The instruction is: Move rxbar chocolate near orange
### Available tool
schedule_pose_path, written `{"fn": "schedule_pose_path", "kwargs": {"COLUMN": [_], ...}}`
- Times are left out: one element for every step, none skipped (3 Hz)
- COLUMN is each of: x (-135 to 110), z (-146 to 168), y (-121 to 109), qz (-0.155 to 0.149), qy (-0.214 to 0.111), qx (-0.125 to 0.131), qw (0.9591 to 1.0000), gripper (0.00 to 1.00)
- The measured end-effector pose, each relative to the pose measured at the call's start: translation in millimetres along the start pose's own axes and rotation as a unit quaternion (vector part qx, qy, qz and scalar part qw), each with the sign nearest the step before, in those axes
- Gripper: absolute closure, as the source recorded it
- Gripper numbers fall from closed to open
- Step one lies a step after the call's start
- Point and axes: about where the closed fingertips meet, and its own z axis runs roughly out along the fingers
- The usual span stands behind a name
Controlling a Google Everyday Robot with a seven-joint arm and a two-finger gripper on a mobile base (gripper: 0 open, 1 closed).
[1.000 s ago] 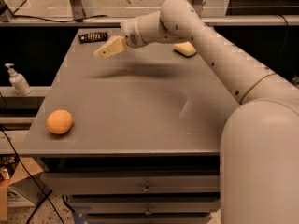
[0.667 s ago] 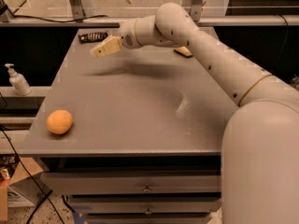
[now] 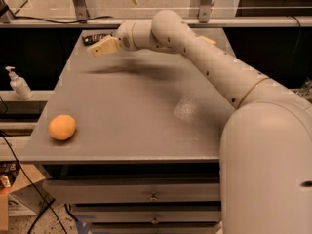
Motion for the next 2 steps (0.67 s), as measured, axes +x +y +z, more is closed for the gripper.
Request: {"fn": "schedule_pose_path", "kwargs": {"x": [2.3, 2.5], "z": [23.0, 40.9], "y": [-8.7, -14.7], "qz": [0.015, 0.024], "qy": [-0.008, -0.011], "qx": [0.003, 0.005], "qw": [0.9999, 0.9997], "gripper": [0.00, 0.00]}}
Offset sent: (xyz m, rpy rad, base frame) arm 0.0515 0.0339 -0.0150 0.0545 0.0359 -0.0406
